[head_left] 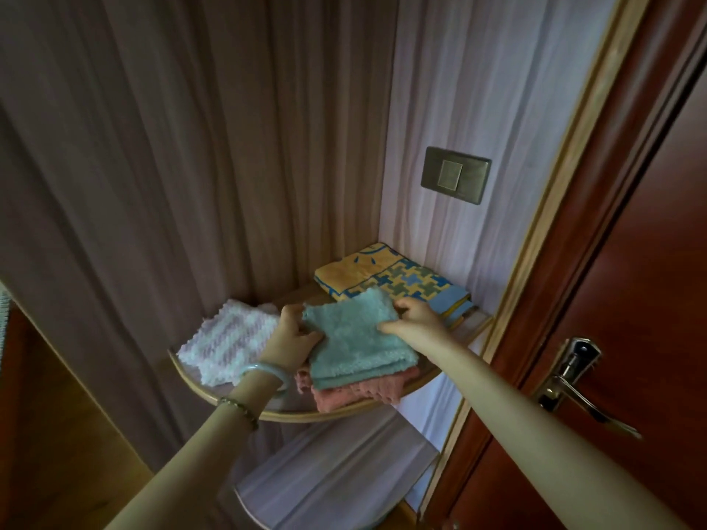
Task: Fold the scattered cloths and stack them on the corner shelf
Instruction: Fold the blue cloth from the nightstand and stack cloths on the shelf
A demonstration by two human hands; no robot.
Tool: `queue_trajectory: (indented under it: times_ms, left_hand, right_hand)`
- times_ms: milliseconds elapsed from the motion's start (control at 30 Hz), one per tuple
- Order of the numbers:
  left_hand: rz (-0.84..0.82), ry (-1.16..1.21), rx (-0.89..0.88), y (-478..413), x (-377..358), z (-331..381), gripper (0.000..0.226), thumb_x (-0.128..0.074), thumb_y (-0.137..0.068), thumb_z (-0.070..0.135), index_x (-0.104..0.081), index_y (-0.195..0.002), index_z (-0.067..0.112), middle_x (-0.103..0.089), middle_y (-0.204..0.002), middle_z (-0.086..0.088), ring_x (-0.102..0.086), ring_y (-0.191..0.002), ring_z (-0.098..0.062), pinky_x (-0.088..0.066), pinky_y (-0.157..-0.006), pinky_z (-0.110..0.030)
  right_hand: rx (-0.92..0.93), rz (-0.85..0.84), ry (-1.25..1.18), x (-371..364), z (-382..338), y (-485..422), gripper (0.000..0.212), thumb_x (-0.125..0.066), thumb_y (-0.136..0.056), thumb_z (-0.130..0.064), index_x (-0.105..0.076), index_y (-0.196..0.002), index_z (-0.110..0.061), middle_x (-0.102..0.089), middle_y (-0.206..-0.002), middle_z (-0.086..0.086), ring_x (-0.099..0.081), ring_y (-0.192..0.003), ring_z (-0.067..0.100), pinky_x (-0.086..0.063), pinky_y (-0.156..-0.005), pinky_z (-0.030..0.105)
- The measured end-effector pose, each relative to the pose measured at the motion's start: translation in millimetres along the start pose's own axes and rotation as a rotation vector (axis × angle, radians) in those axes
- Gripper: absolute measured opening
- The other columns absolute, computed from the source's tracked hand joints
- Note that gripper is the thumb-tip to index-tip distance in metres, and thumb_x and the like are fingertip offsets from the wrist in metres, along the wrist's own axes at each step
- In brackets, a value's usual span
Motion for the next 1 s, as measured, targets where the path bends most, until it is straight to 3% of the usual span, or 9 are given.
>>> queue_trajectory:
  times_ms: [133, 200, 300, 400, 500, 633, 700, 800, 1000]
  left_hand:
    - [-0.023, -0.075, -0.049, -4, -3, 0, 0.050, -0.066, -0.083, 0.002, -0.040, -0.125, 0.006, -0.055, -0.086, -0.007, -0.053, -0.079, -0.021, -0.049, -0.080, -0.043]
    - [-0.035, -0.034, -0.054, -4, 0, 4, 0.049, -0.067, -0.082, 0.003, -0.041, -0.124, 0.009, -0.056, -0.082, -0.006, -0.054, -0.072, -0.019, -0.050, -0.074, -0.041]
    - [-0.007, 0.047, -0.128, -8, 8, 17, 0.046, -0.067, -0.082, 0.004, -0.043, -0.121, 0.010, -0.060, -0.087, -0.008, -0.057, -0.073, -0.016, -0.052, -0.079, -0.042]
    - [-0.051, 0.017, -0.191, -16, 15, 37, 0.045, -0.064, -0.085, -0.001, -0.042, -0.123, 0.008, -0.055, -0.089, -0.001, -0.057, -0.068, 0.005, -0.049, -0.068, -0.015]
    - [-0.130, -0.052, -0.203, -22, 20, 47, 0.049, -0.069, -0.083, 0.004, -0.044, -0.125, 0.005, -0.054, -0.098, -0.002, -0.053, -0.077, 0.002, -0.043, -0.062, -0.002]
    - [-0.157, -0.128, -0.176, -21, 13, 32, 0.053, -0.073, -0.079, 0.004, -0.046, -0.125, 0.001, -0.055, -0.099, -0.010, -0.052, -0.087, -0.017, -0.044, -0.064, -0.010]
    - [-0.133, -0.171, -0.181, -18, 6, 20, 0.052, -0.073, -0.078, 0.004, -0.048, -0.123, -0.001, -0.056, -0.095, -0.009, -0.051, -0.083, -0.017, -0.044, -0.070, -0.020]
    - [-0.076, -0.212, -0.193, -16, 1, 14, 0.048, -0.074, -0.078, 0.006, -0.052, -0.120, -0.002, -0.056, -0.093, -0.006, -0.048, -0.078, -0.014, -0.040, -0.068, -0.014]
    - [0.008, -0.186, -0.234, -19, 1, 27, 0.041, -0.073, -0.080, 0.008, -0.056, -0.116, 0.001, -0.060, -0.099, -0.005, -0.053, -0.086, -0.015, -0.037, -0.071, -0.012]
  right_hand:
    - [-0.025, -0.033, 0.022, 3, -3, 1, 0.034, -0.077, -0.070, -0.010, -0.065, -0.101, -0.008, -0.071, -0.091, 0.007, -0.068, -0.084, 0.023, -0.056, -0.079, 0.036]
    - [-0.034, -0.060, 0.007, 8, -7, 3, 0.037, -0.077, -0.072, -0.012, -0.064, -0.106, -0.009, -0.069, -0.086, 0.004, -0.066, -0.078, 0.018, -0.053, -0.067, 0.028]
    - [0.003, -0.060, -0.055, 15, -18, 7, 0.028, -0.076, -0.075, -0.009, -0.060, -0.097, -0.014, -0.063, -0.077, -0.001, -0.062, -0.069, 0.011, -0.049, -0.055, 0.020]
    - [0.031, -0.012, -0.116, 19, -24, 13, 0.032, -0.077, -0.072, -0.008, -0.056, -0.092, -0.019, -0.068, -0.087, 0.006, -0.067, -0.082, 0.020, -0.056, -0.078, 0.035]
    - [0.001, 0.018, -0.137, 17, -22, 18, 0.045, -0.083, -0.061, -0.018, -0.052, -0.093, -0.024, -0.069, -0.100, 0.012, -0.067, -0.093, 0.028, -0.056, -0.082, 0.050]
    - [-0.016, 0.041, -0.042, 8, -1, 18, 0.078, -0.078, -0.034, -0.043, -0.052, -0.103, -0.019, -0.068, -0.103, 0.006, -0.067, -0.095, 0.024, -0.055, -0.085, 0.048]
    - [-0.004, 0.062, -0.009, 4, 7, 22, 0.063, -0.081, -0.043, -0.034, -0.055, -0.098, -0.018, -0.067, -0.101, 0.004, -0.065, -0.096, 0.023, -0.053, -0.088, 0.047]
    - [-0.004, 0.102, 0.008, 4, 4, 30, 0.038, -0.082, -0.063, -0.015, -0.053, -0.088, -0.020, -0.064, -0.098, 0.003, -0.063, -0.097, 0.024, -0.051, -0.089, 0.045]
    - [0.061, 0.152, 0.026, 8, -8, 30, 0.053, -0.080, -0.064, -0.017, -0.051, -0.108, -0.014, -0.061, -0.098, 0.001, -0.062, -0.098, 0.022, -0.051, -0.086, 0.037]
Point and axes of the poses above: each hand's wrist, its own y-axis away from the middle knuckle, its own x-axis out of the back of the hand, z = x × y, the point moved 2 cm from there along -y, towards the middle knuckle
